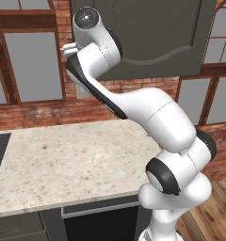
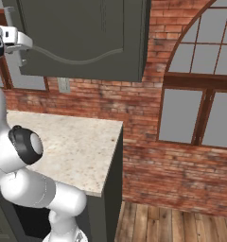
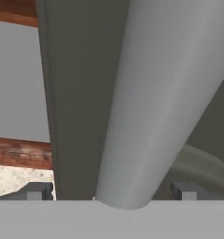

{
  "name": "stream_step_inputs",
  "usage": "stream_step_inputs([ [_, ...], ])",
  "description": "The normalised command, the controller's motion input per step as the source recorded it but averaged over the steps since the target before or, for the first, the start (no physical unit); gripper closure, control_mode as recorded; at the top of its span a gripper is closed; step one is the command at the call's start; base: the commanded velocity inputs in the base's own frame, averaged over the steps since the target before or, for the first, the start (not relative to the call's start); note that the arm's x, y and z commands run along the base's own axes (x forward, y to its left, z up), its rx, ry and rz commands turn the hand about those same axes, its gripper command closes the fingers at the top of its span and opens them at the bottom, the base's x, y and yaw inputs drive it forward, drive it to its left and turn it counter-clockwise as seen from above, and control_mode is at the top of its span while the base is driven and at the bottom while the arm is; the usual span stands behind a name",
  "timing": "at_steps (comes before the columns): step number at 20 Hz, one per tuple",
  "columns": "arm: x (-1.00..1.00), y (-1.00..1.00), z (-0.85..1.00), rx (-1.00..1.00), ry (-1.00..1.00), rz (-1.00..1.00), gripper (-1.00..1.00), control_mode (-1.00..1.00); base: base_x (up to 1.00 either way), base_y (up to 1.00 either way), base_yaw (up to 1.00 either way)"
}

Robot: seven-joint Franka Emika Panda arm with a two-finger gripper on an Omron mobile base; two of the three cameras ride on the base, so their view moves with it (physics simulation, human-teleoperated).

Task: Open the cabinet, pick the kettle from the cabinet, and place it in the sink.

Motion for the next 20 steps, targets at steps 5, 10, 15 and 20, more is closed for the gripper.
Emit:
stream_step_inputs([
  [5, 0.31, 0.11, -0.06, 0.0, -0.02, 0.0, 1.0, -1.0, 0.0, 0.0, 0.0],
  [10, 0.21, 0.09, -0.15, 0.0, -0.08, 0.0, 1.0, -1.0, 0.0, 0.0, 0.0],
  [15, 0.14, 0.16, -0.2, 0.02, -0.08, 0.0, 1.0, -1.0, 0.0, 0.0, 0.0],
  [20, 0.02, 0.19, -0.13, 0.09, -0.01, 0.0, 1.0, -1.0, 0.0, 0.0, 0.0],
])
